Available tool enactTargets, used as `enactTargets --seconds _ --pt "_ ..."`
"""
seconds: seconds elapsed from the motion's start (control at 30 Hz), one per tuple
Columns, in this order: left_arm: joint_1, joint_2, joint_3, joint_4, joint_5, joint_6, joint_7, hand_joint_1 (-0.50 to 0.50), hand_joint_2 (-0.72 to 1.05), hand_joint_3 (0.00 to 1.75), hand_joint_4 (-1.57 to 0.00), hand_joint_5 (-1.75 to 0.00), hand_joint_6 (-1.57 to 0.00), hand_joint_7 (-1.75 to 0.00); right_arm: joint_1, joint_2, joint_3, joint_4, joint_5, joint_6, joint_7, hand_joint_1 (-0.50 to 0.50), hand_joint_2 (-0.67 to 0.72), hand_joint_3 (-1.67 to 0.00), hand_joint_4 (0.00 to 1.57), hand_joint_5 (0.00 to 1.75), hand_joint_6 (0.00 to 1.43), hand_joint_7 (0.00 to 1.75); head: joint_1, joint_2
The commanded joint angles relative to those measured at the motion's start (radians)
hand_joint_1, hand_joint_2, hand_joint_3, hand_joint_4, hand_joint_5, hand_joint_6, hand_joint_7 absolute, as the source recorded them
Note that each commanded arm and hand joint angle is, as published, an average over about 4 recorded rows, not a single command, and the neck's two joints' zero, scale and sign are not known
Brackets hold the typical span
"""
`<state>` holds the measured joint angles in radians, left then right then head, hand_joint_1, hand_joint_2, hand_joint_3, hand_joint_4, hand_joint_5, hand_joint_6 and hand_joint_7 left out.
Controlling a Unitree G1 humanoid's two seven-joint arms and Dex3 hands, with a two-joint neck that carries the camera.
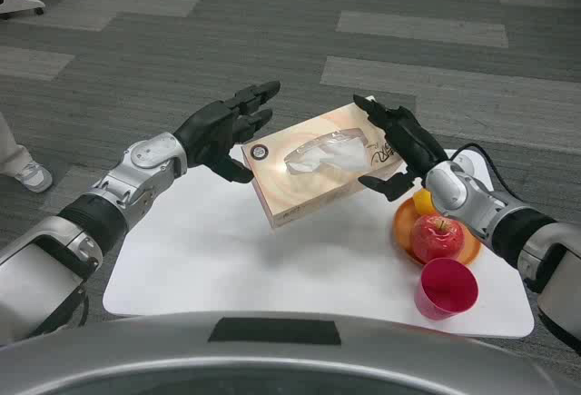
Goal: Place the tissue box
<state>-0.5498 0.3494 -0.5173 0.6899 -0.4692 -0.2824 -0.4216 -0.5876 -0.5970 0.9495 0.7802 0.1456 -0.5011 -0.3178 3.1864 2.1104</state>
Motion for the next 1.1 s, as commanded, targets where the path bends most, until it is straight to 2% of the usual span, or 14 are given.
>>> enactTargets --seconds 0.03,0.13,0.33,0.43,0.53,0.6,0.7,0.83,0.9,1.1 --pt "-0.005 -0.046 0.023 -0.063 -0.012 -0.015 0.0 0.5 1.05 0.26 -0.04 0.0 0.0 0.0 0.009 0.049 -0.015 -0.073 -0.012 -0.077 0.02 -0.38 -0.54 -1.64 0.0 0.71 0.0 0.05 -0.009 0.019" --pt "-0.005 -0.046 0.023 -0.063 -0.012 -0.015 -0.001 0.5 1.05 0.26 -0.04 0.0 0.0 0.0 0.009 0.049 -0.015 -0.073 -0.012 -0.077 0.02 -0.38 -0.54 -1.59 0.0 0.68 0.0 0.0 -0.005 0.011" --pt "-0.005 -0.046 0.023 -0.063 -0.012 -0.015 -0.002 0.5 1.05 0.26 -0.04 0.0 0.0 0.0 0.009 0.048 -0.015 -0.073 -0.012 -0.077 0.02 -0.38 -0.54 -1.63 0.0 0.73 0.0 0.05 -0.005 0.012" --pt "-0.005 -0.046 0.023 -0.063 -0.012 -0.015 -0.001 0.5 1.05 0.26 -0.04 0.0 0.0 0.0 0.009 0.048 -0.015 -0.073 -0.012 -0.077 0.02 -0.38 -0.51 -1.67 0.0 0.7 0.0 0.02 -0.005 0.012" --pt "-0.005 -0.046 0.023 -0.063 -0.012 -0.015 -0.001 0.5 1.05 0.26 -0.04 0.0 0.0 0.0 0.009 0.048 -0.015 -0.073 -0.012 -0.077 0.02 -0.38 -0.54 -1.63 0.0 0.68 0.0 0.02 -0.005 0.012" --pt "-0.005 -0.045 0.023 -0.063 -0.012 -0.015 -0.001 0.5 1.05 0.26 -0.04 0.0 0.0 0.0 0.009 0.048 -0.015 -0.073 -0.012 -0.077 0.02 -0.38 -0.51 -1.61 0.0 0.68 0.0 0.02 -0.005 0.009" --pt "-0.005 -0.046 0.023 -0.063 -0.012 -0.015 -0.002 0.5 1.05 0.26 -0.04 0.0 0.0 0.0 0.009 0.048 -0.015 -0.073 -0.012 -0.077 0.02 -0.38 -0.53 -1.59 0.0 0.75 0.0 0.03 -0.005 0.009" --pt "-0.005 -0.046 0.023 -0.063 -0.012 -0.015 -0.001 0.5 1.05 0.26 -0.04 0.0 0.0 0.0 0.009 0.048 -0.015 -0.073 -0.012 -0.077 0.02 -0.38 -0.54 -1.63 0.0 0.68 0.0 0.0 -0.004 0.009" --pt "-0.005 -0.045 0.023 -0.063 -0.012 -0.015 -0.002 0.5 1.05 0.26 -0.04 0.0 0.0 0.0 0.009 0.048 -0.015 -0.073 -0.012 -0.077 0.02 -0.38 -0.54 -1.61 0.0 0.68 0.0 0.03 -0.004 0.009" --pt "-0.005 -0.045 0.023 -0.063 -0.012 -0.015 -0.001 0.5 1.05 0.26 -0.04 0.0 0.0 0.0 0.009 0.048 -0.015 -0.073 -0.012 -0.077 0.02 -0.38 -0.54 -1.61 0.0 0.7 0.0 0.0 -0.004 0.006"
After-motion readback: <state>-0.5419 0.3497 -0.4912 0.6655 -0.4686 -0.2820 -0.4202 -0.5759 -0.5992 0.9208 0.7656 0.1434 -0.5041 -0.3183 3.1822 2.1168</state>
